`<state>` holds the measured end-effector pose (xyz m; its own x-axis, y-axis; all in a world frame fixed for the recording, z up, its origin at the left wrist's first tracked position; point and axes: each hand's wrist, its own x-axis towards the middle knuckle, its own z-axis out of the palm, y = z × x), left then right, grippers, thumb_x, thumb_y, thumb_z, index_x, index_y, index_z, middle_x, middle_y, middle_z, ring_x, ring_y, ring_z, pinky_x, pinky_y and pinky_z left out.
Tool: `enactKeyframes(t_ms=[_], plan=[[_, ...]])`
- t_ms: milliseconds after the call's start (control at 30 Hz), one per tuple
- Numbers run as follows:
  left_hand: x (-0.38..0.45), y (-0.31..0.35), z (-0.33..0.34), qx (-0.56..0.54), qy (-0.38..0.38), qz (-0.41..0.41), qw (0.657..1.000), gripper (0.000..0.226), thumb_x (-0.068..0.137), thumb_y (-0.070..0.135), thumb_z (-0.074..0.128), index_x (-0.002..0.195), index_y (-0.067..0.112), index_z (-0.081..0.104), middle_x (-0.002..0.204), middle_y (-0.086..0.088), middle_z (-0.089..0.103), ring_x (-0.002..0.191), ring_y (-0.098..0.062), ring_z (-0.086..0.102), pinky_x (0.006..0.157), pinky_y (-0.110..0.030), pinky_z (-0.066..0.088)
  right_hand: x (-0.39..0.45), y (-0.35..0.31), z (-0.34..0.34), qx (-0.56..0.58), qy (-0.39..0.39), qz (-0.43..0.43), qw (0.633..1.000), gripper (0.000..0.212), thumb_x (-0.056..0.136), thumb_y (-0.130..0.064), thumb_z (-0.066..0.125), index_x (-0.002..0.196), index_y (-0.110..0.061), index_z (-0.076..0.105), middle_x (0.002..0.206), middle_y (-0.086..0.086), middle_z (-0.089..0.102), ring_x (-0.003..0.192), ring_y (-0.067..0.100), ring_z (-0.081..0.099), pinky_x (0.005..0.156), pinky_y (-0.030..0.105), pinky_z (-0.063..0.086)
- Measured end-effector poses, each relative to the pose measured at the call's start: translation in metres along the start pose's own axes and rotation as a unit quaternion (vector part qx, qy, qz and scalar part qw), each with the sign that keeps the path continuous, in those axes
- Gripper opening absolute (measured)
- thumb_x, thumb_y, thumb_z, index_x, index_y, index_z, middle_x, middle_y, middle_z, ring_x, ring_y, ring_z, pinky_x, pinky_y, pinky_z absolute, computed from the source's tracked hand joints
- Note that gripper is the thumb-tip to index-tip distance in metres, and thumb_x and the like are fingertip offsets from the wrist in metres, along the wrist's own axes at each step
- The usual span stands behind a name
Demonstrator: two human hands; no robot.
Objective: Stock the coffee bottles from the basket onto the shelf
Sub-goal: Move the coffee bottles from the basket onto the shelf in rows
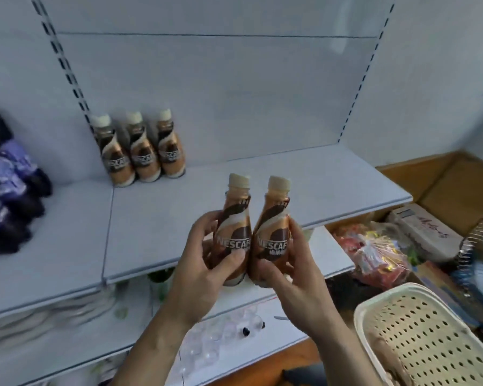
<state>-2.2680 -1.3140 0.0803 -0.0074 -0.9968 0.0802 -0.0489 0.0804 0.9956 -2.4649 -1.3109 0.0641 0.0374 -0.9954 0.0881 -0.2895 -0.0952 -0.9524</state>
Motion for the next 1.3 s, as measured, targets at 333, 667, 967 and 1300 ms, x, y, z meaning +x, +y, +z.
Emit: enactKeyframes(t_ms=[333,667,967,1300], plan=[[-0.003,0.000,-0.115,0.021,0.120,0.003,0.993,0.061,0.094,0.022,0.082,0.142,0.048,0.055,0.134,0.018,0.072,0.127,-0.008,0.069,0.111,-0.047,0.055,0.044,-0.049,0.105,-0.045,-0.082,-0.060,0.994,0.074,0.092,-0.017,0.084,0.149,-0.043,0.045,0.125,-0.022,0.074,0.114,-0.001,0.072,0.102,0.039,0.061],[0.037,-0.023,-0.156,0.089,0.195,0.003,0.977,0.068,0.086,0.004,0.087,0.130,0.048,0.059,0.128,0.025,0.072,0.122,0.007,0.065,0.105,-0.022,0.052,0.106,-0.046,0.148,-0.043,-0.127,-0.098,0.986,0.077,0.093,-0.019,0.084,0.147,-0.049,0.039,0.129,-0.026,0.068,0.116,-0.014,0.063,0.089,0.001,0.048],[0.055,-0.028,-0.161,0.132,0.190,0.016,0.973,0.066,0.094,0.009,0.081,0.145,0.041,0.052,0.141,0.018,0.066,0.129,0.007,0.061,0.101,-0.009,0.049,0.140,-0.026,0.162,-0.051,-0.146,-0.110,0.982,0.080,0.094,-0.020,0.081,0.158,-0.037,0.037,0.144,-0.012,0.067,0.130,0.008,0.066,0.109,0.036,0.056],[0.051,-0.033,-0.159,0.219,0.214,-0.027,0.952,0.069,0.086,0.039,0.088,0.139,0.051,0.045,0.127,0.031,0.066,0.119,0.003,0.066,0.100,-0.018,0.052,0.134,-0.014,0.156,-0.142,-0.081,-0.135,0.977,0.078,0.094,-0.042,0.082,0.160,-0.037,0.043,0.136,-0.008,0.062,0.118,0.016,0.067,0.096,0.044,0.061]])
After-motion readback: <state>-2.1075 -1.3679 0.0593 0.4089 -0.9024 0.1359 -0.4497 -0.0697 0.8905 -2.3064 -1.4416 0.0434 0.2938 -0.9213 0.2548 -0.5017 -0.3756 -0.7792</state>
